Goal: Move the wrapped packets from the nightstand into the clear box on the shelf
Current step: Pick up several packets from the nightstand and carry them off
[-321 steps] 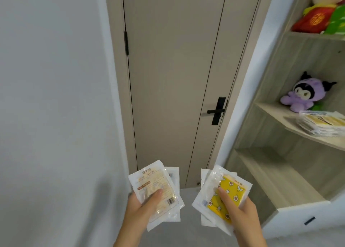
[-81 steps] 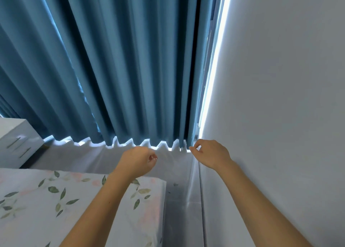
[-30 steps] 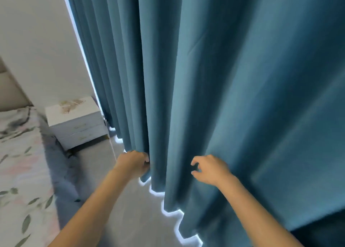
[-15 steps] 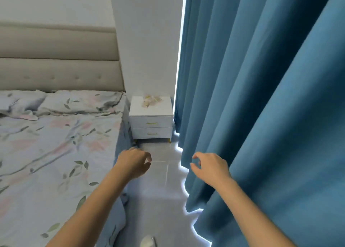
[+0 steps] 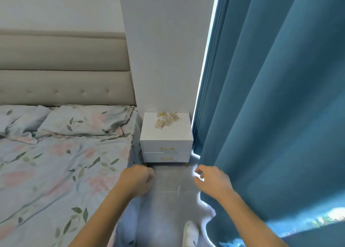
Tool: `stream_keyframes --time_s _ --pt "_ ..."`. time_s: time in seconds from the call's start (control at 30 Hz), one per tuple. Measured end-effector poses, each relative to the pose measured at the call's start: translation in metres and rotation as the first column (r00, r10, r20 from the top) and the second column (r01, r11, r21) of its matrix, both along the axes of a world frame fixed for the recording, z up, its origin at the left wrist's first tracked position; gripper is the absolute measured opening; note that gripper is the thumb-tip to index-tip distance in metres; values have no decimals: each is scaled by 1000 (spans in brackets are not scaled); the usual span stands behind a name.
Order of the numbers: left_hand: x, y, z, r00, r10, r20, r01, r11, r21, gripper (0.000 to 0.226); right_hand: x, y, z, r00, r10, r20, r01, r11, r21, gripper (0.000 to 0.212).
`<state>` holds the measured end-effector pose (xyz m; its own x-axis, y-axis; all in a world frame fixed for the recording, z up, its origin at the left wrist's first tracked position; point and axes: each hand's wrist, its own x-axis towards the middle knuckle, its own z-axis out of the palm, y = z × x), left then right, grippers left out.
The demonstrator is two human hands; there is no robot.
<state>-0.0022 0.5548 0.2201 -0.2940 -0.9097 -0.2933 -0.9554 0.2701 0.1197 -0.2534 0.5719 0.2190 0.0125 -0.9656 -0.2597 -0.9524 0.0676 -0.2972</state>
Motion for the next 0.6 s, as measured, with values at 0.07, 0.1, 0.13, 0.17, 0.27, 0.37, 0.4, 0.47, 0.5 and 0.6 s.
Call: stream_keyframes --time_s 0.07,0.1,0.13,0.17,0.27,0.37,0.4,0.47,0.5,0.6 --pt "-8 -45 -3 998 27 -54 -27 1000 15 28 -2 -54 -3 1000 9 11 -9 1000 -7 32" --pt "-12 -67 -3 998 30 -59 -30 1000 0 29 -2 -80 -4 1000 12 15 -12 1000 -23 32" --pt "-17 -91 -3 998 31 -56 -33 999 -22 30 -4 -108 -7 1000 12 28 -11 999 -38 31" --pt "-21 -118 -5 998 35 -58 -37 998 -42 30 -7 -137 -11 999 12 46 -9 999 -48 30" --pt "-34 -198 -5 997 75 -5 -75 994 -85 31 -23 -223 -21 997 1 83 2 1000 -30 28" --pt "-42 -267 -12 990 103 97 -85 980 -177 33 -41 -294 -31 996 -23 83 20 999 30 26" --pt "-44 -288 -17 988 117 100 -96 975 -199 34 -45 -316 -35 996 -29 81 25 998 53 25" --pt "-48 -326 -26 989 130 75 -112 972 -206 34 -51 -358 -41 996 -36 81 29 996 85 25" --pt "-49 -343 -31 989 138 57 -124 973 -194 34 -52 -377 -45 995 -43 87 34 995 97 25" --pt "-47 -395 -55 986 160 42 -153 979 -131 34 -50 -436 -65 993 -63 101 50 990 132 23"
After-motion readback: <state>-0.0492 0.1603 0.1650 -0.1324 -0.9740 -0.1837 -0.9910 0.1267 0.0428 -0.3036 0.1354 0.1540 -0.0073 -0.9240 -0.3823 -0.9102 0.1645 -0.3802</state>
